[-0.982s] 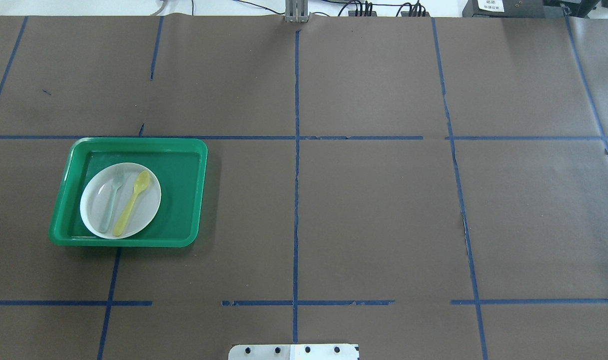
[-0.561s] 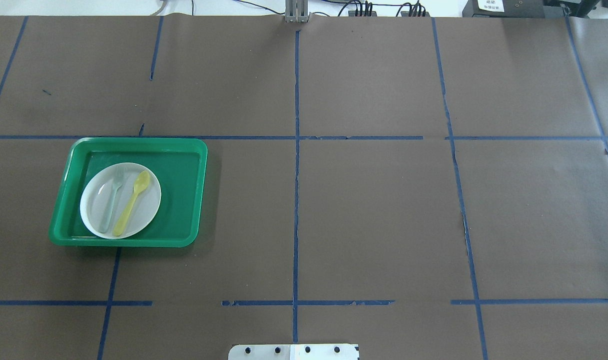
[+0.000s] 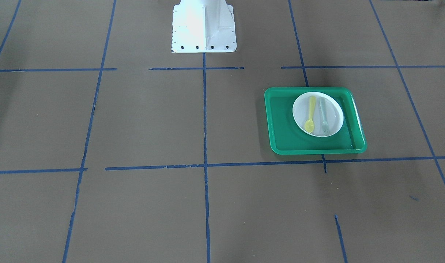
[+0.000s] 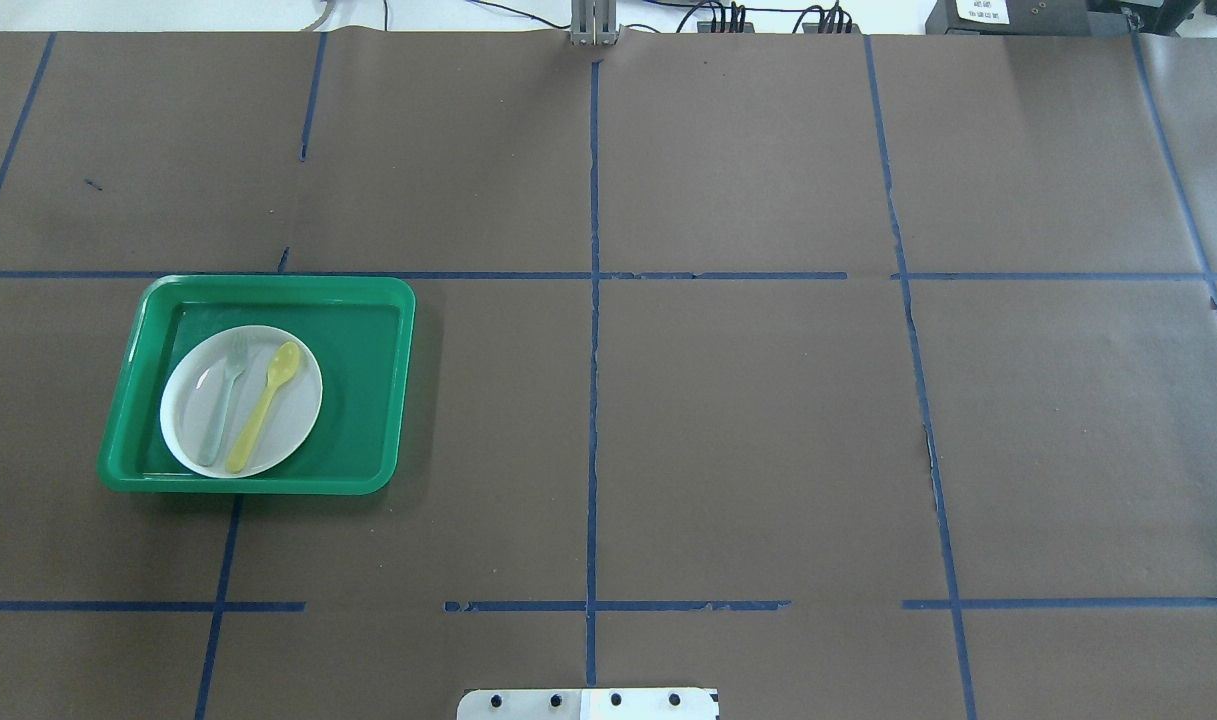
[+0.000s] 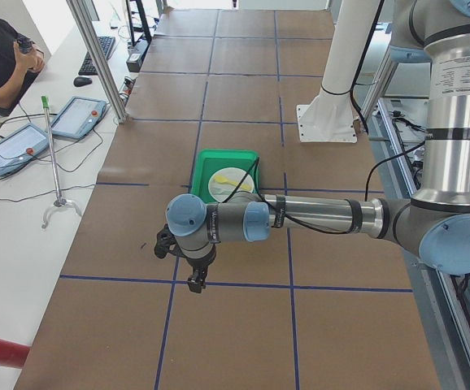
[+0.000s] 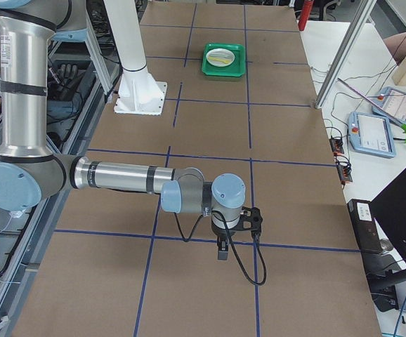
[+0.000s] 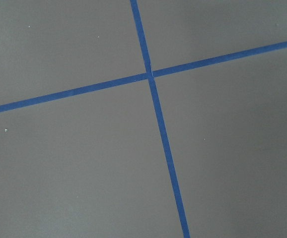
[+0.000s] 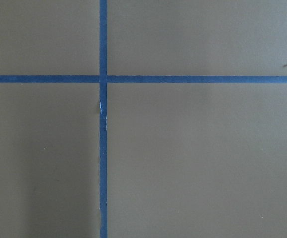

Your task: Place spoon

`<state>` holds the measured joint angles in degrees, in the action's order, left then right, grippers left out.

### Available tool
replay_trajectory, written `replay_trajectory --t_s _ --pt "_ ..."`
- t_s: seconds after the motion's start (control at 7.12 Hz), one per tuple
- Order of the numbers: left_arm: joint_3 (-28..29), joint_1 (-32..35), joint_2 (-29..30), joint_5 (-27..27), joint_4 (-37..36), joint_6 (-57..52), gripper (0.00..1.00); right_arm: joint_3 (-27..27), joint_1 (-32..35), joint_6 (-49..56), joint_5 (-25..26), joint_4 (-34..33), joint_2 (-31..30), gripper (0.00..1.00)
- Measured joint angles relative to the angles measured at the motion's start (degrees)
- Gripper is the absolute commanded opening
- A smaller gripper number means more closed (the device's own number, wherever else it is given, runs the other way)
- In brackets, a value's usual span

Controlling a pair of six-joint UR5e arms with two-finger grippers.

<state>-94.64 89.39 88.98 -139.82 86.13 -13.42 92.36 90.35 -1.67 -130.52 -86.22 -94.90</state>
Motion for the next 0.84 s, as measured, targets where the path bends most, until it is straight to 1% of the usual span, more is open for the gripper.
replay_trajectory --t_s 0.14,0.28,0.42,0.56,0.7,0.84 --pt "-0.7 -4.1 0.6 -3.7 4.9 5.2 0.95 0.0 0.0 0.0 0.0 0.0 0.0 1.00" --pt "-1.8 -10.5 1.2 -4.8 11.8 14.3 0.96 0.0 0.0 0.0 0.0 0.0 0.0 1.00" --pt "-3.0 -17.0 2.3 -2.5 18.8 25.4 0.95 0.0 0.0 0.0 0.0 0.0 0.0 1.00" --pt "-3.8 -23.3 3.6 2.3 24.8 36.0 0.95 0.0 0.0 0.0 0.0 0.0 0.0 1.00" --pt "-4.1 -29.9 5.4 8.0 28.9 45.8 0.93 0.0 0.0 0.0 0.0 0.0 0.0 1.00" --pt "-4.2 -35.2 7.5 12.8 30.6 53.4 0.85 0.0 0.0 0.0 0.0 0.0 0.0 1.00"
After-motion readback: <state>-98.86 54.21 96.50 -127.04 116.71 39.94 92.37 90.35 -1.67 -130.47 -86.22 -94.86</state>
